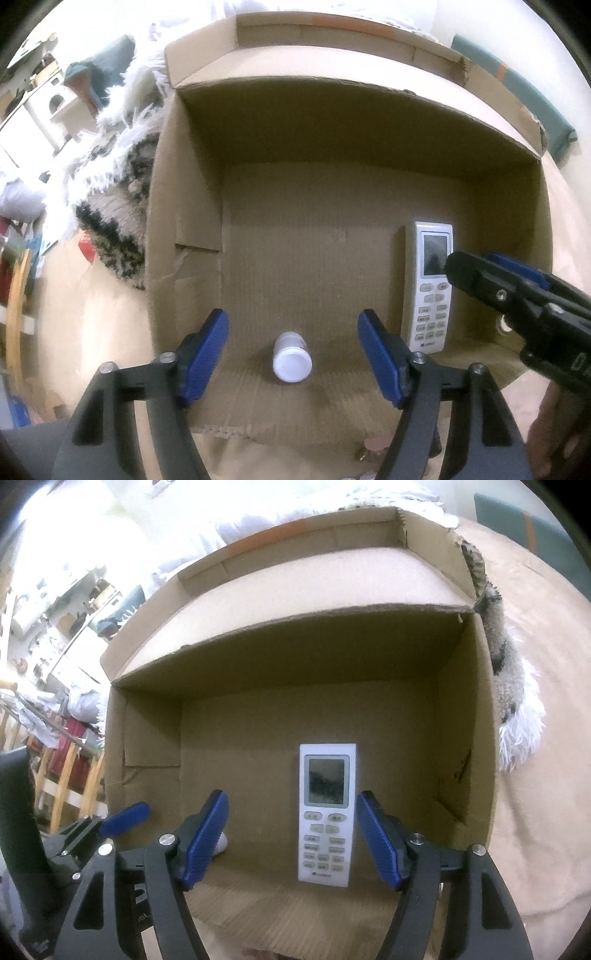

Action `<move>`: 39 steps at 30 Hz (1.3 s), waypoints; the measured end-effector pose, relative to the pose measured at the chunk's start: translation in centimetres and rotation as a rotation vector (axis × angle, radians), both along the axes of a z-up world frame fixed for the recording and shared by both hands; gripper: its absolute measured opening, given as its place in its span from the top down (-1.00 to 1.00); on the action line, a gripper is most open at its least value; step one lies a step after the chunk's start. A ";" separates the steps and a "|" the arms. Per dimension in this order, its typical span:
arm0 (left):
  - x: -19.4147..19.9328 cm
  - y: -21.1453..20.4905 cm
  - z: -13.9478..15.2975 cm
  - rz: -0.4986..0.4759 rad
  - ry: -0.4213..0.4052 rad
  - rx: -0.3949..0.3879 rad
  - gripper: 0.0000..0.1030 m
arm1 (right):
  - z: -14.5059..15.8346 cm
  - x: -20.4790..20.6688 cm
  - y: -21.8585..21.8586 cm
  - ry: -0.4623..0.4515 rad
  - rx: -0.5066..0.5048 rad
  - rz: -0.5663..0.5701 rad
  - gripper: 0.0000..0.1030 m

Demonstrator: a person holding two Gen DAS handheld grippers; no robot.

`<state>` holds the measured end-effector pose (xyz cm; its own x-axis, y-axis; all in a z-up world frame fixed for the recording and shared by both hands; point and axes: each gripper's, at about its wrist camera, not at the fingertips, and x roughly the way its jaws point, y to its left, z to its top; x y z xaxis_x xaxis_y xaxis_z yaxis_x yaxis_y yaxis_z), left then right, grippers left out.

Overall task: Organize rigid objects
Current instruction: 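Withdraw both open tools from the box back toward the items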

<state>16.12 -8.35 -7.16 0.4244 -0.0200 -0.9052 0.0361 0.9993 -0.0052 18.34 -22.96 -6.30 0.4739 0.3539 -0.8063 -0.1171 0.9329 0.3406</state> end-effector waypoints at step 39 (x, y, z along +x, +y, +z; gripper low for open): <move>-8.7 7.5 2.9 0.098 -0.004 -0.080 -0.36 | 1.9 -12.3 -2.0 0.018 0.027 -0.051 -0.47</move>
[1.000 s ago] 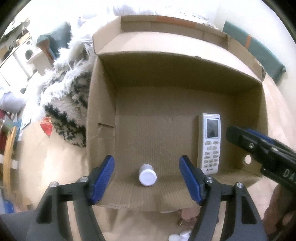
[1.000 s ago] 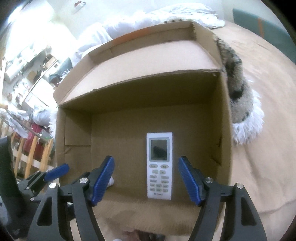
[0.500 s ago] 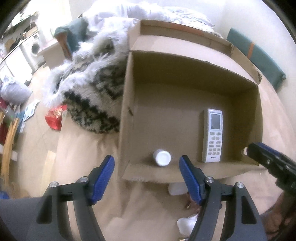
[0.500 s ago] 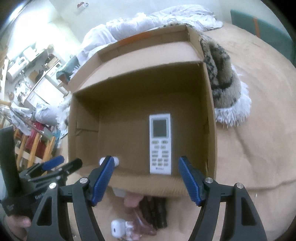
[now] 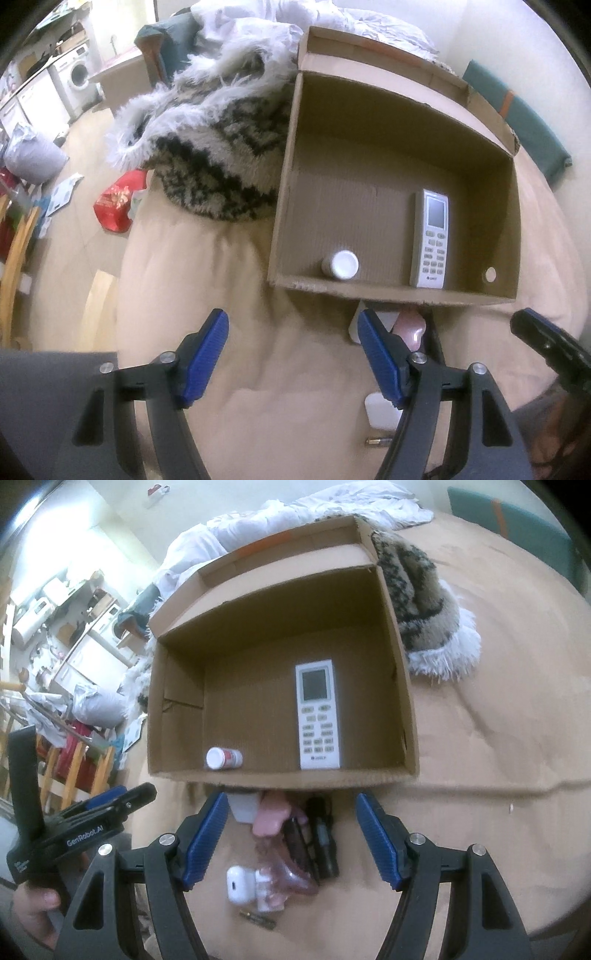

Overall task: Organize rigid objects
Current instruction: 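Withdraw both open tools from the box back toward the items, then grasp the white mouse with the left tool while the right tool grasps the black flashlight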

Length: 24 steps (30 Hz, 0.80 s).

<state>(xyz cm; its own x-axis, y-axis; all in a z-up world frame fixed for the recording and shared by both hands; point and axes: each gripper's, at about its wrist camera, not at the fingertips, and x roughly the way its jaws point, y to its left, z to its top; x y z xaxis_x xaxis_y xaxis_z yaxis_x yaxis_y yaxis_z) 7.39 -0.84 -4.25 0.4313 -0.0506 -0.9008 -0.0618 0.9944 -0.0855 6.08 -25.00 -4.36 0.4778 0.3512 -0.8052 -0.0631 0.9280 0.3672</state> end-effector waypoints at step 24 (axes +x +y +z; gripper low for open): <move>-1.7 1.9 -1.6 0.088 0.062 -0.039 -0.36 | -6.6 -0.7 0.1 0.242 0.016 -0.029 -0.47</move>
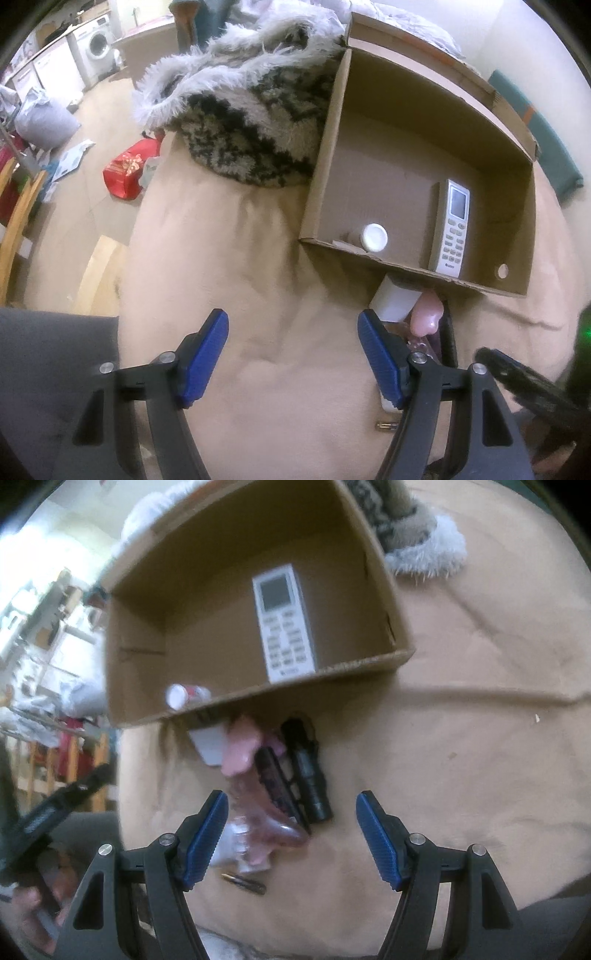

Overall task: Organize rigid objects
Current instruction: 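Grasp the white mouse with the left tool while the right tool grasps the black flashlight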

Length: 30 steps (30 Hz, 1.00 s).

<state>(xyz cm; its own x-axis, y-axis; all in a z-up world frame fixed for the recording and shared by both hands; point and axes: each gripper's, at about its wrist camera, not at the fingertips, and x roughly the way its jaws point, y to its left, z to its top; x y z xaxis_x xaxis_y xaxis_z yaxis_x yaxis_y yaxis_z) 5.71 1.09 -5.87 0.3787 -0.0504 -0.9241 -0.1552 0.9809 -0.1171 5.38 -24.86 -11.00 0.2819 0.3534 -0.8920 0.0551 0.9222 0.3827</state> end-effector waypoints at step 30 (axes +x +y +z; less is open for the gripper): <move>-0.1 -6.2 -5.6 -0.272 0.239 -0.037 0.64 | -3.4 3.2 1.0 0.092 -0.108 0.060 0.33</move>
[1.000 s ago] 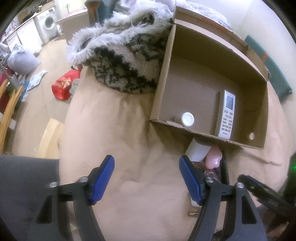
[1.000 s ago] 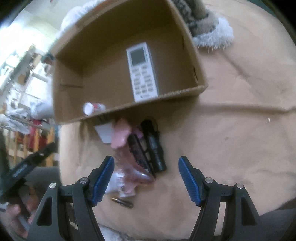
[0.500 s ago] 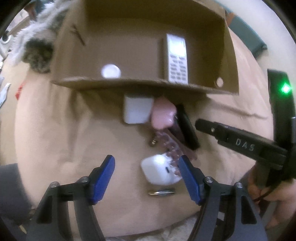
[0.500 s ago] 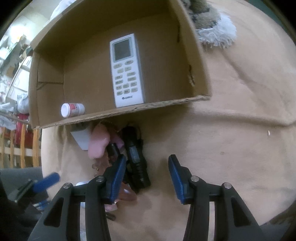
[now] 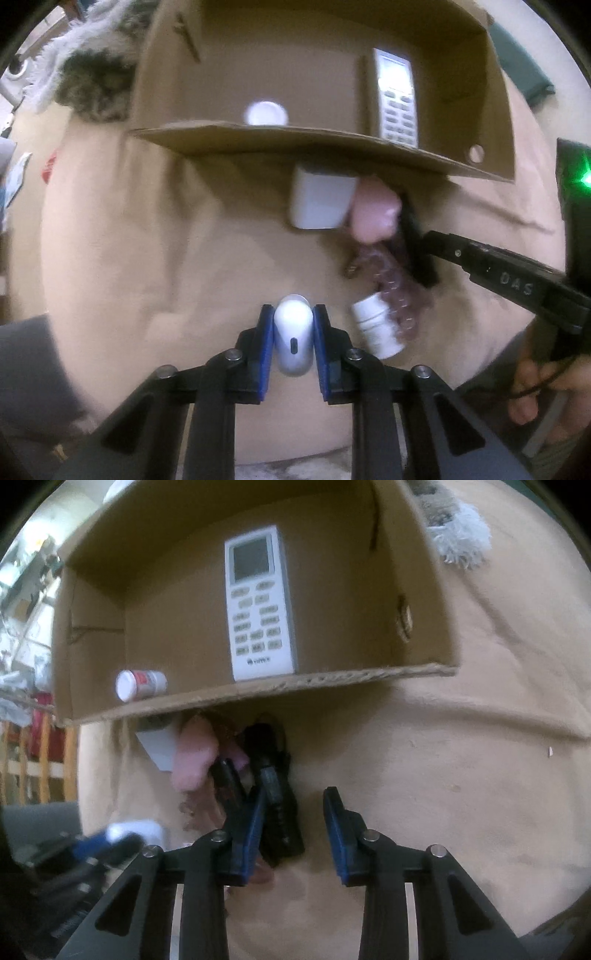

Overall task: Organize rigid objects
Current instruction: 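Grasp the white mouse with the left tool while the right tool grasps the black flashlight, then lower the mouse and flashlight into the box and open both tools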

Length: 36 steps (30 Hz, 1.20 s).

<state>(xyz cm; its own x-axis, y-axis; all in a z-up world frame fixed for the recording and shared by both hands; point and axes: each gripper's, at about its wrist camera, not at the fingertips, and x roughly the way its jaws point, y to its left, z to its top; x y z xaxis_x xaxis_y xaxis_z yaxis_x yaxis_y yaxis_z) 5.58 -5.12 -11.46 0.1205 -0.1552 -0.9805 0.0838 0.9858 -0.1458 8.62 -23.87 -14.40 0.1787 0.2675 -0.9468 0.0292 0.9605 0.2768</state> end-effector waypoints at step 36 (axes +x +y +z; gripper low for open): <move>-0.8 2.4 0.8 0.119 -0.139 0.153 0.63 | 7.3 -4.3 -0.2 -0.252 -0.039 -0.016 0.61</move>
